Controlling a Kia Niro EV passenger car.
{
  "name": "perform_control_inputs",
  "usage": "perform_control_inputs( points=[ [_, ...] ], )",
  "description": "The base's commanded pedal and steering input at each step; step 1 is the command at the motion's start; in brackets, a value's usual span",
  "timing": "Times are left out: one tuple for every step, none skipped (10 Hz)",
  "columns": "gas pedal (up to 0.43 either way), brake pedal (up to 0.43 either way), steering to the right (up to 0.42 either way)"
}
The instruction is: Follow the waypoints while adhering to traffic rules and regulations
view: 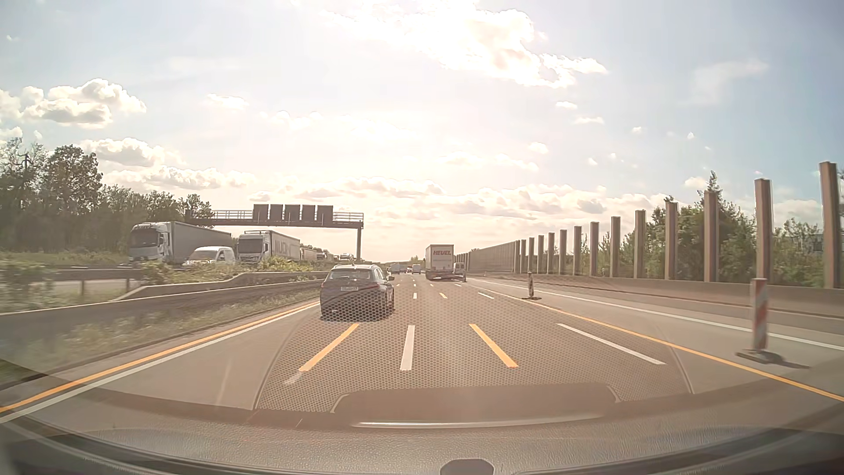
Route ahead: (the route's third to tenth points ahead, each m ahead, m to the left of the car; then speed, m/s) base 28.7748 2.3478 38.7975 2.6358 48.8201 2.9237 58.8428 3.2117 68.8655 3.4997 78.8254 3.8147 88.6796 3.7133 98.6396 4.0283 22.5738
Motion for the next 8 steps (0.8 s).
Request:
perform_control_inputs(
  points=[
    [0.138, 0.0, -0.003],
    [0.138, 0.0, -0.003],
    [0.138, 0.0, -0.003],
    [0.138, 0.0, -0.003],
    [0.138, 0.0, -0.003],
    [0.138, 0.0, -0.003],
    [0.138, 0.0, -0.003],
    [0.138, 0.0, -0.003]
  ],
)
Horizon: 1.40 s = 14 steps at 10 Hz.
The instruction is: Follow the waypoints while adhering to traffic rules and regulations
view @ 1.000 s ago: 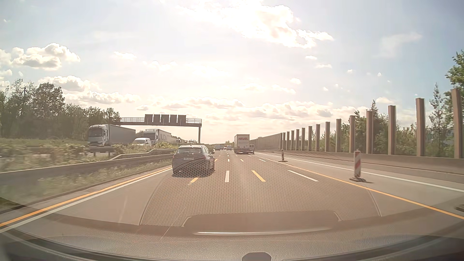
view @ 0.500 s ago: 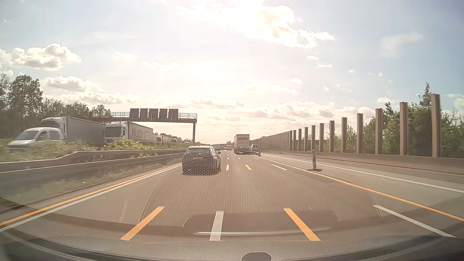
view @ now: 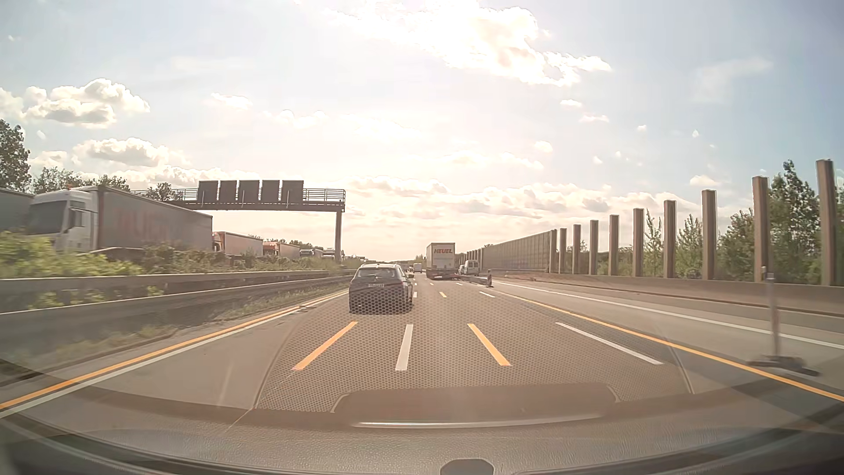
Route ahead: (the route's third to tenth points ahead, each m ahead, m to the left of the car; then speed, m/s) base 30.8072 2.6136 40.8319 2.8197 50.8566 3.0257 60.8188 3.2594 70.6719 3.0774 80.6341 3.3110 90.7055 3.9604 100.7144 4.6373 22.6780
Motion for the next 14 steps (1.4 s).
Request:
perform_control_inputs(
  points=[
    [0.138, 0.0, -0.003],
    [0.138, 0.0, -0.003],
    [0.138, 0.0, -0.003],
    [0.138, 0.0, -0.003],
    [0.138, 0.0, -0.004],
    [0.138, 0.0, -0.003],
    [0.138, 0.0, -0.003],
    [0.138, 0.0, -0.003],
    [0.138, 0.0, -0.003],
    [0.138, 0.0, -0.003],
    [0.138, 0.0, -0.002],
    [0.138, 0.0, -0.002],
    [0.138, 0.0, -0.002],
    [0.138, 0.0, -0.002]
  ],
)
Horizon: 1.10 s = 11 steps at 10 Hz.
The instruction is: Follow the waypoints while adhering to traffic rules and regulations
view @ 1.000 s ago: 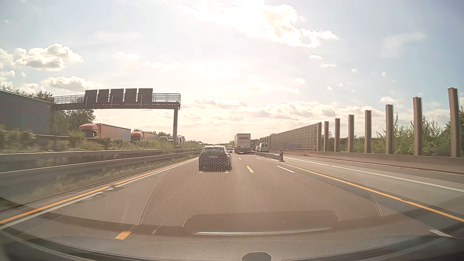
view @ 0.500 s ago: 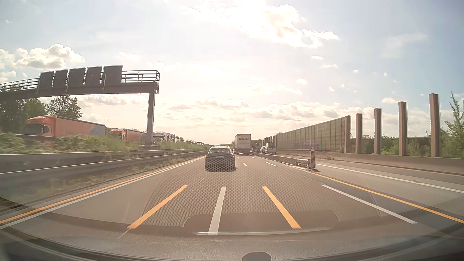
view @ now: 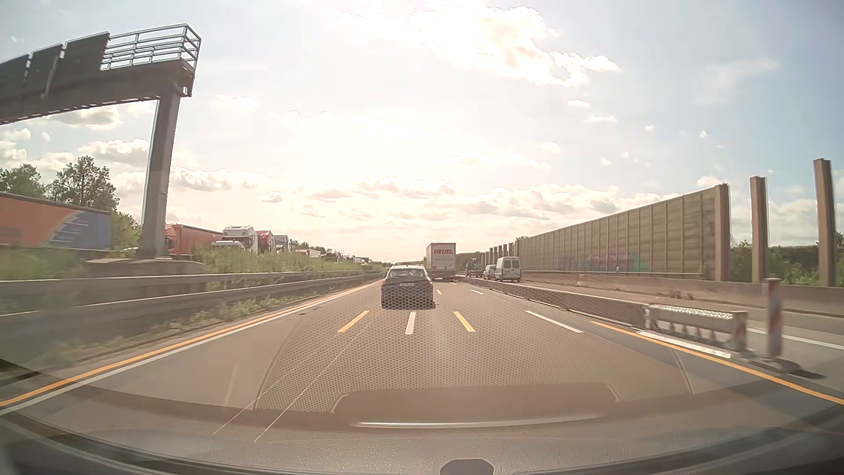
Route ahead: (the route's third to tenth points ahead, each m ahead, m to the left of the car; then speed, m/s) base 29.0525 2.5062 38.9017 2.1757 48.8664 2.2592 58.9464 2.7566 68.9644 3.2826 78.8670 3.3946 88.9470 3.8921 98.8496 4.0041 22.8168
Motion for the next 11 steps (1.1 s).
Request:
perform_control_inputs(
  points=[
    [0.138, 0.0, -0.003],
    [0.138, 0.0, -0.003],
    [0.138, 0.0, -0.004],
    [0.138, 0.0, -0.004],
    [0.138, 0.0, -0.005],
    [0.138, 0.0, -0.006],
    [0.138, 0.0, -0.007],
    [0.138, 0.0, -0.006],
    [0.138, 0.0, -0.006],
    [0.138, 0.0, -0.005],
    [0.138, 0.0, -0.003]
  ],
)
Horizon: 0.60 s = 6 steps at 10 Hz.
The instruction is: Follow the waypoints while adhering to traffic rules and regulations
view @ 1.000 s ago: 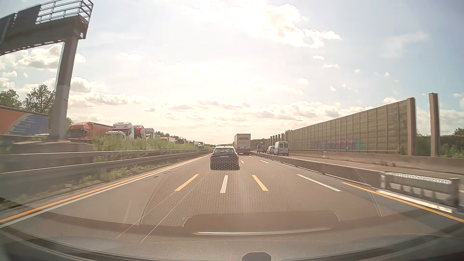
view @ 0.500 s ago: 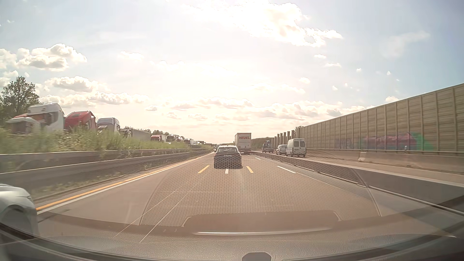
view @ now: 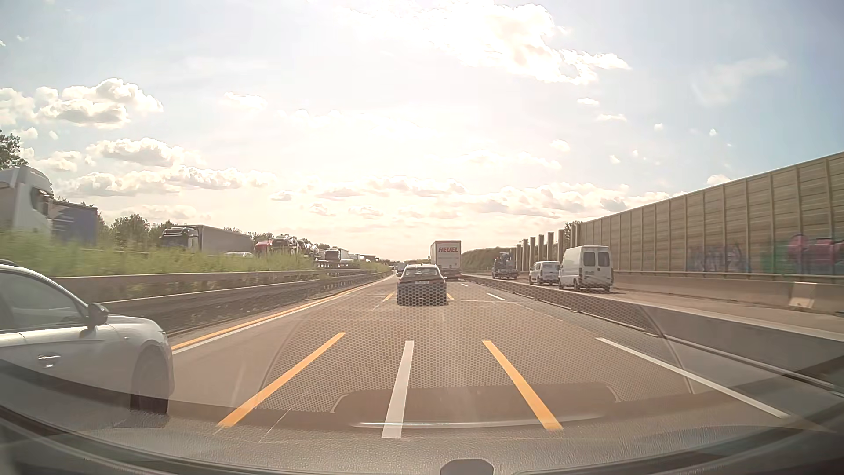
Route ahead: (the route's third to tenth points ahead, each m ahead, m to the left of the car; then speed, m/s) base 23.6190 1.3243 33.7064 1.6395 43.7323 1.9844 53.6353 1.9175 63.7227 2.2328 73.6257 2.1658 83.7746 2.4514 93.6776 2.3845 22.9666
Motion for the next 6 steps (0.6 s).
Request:
perform_control_inputs(
  points=[
    [0.138, 0.0, -0.003],
    [0.138, 0.0, -0.003],
    [0.138, 0.0, -0.003],
    [0.138, 0.0, -0.002],
    [0.138, 0.0, -0.002],
    [0.138, 0.0, -0.001]
  ],
)
